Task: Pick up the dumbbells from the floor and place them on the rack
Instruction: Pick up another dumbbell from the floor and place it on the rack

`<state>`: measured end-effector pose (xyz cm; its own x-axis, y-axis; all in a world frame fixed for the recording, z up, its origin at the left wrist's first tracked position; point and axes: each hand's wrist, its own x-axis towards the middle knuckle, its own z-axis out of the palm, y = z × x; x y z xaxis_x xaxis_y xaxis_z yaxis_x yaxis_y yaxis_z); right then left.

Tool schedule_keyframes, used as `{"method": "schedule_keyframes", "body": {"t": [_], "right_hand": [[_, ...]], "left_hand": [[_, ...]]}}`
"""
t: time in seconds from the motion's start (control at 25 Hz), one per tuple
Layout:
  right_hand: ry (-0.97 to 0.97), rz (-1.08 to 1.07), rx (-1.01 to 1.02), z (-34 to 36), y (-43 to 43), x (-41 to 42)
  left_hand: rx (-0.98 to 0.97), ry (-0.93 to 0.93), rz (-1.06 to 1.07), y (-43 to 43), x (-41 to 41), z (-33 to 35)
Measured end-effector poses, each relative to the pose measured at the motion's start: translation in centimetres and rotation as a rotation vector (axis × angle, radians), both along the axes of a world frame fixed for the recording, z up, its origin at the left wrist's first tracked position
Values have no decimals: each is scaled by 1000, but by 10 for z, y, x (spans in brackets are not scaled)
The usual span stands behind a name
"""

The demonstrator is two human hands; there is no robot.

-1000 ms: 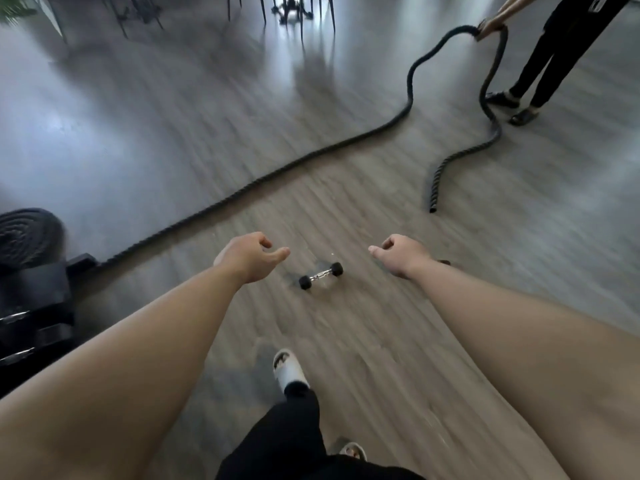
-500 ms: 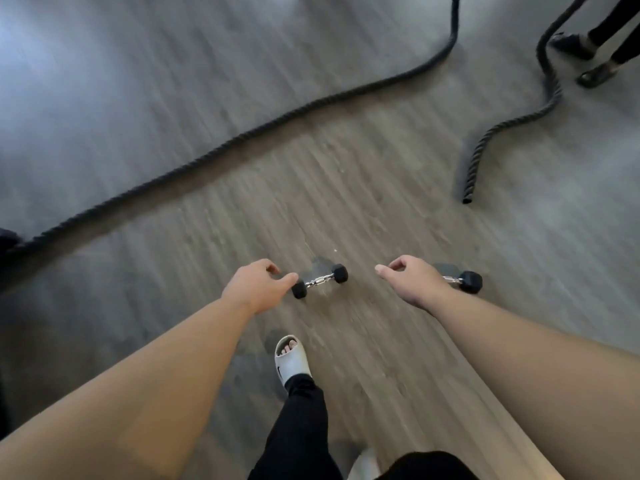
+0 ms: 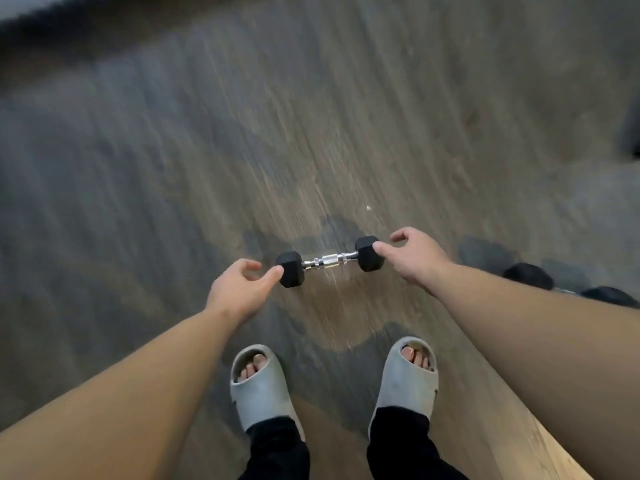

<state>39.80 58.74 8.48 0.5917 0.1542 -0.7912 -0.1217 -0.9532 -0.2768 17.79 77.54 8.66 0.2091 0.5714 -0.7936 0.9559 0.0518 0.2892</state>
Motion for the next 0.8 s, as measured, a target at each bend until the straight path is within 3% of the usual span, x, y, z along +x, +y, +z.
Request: {"method": "schedule_keyframes", "body": {"t": [0.2,0.4,0.6,0.8], "right_hand": [[24,-10,27,-113,3,-10],[-4,11,55,-133,1,-10],[42,-22,26,-50,-7,-43],[91,-91,34,127,8,-106]], "left_hand": [[-43,-76,159,-37,17,-115],[-19,-101,186,-31,19,-147],[-58,-91,174,-17,-13,-61],[-18,-87,117,5,-77,119]]}}
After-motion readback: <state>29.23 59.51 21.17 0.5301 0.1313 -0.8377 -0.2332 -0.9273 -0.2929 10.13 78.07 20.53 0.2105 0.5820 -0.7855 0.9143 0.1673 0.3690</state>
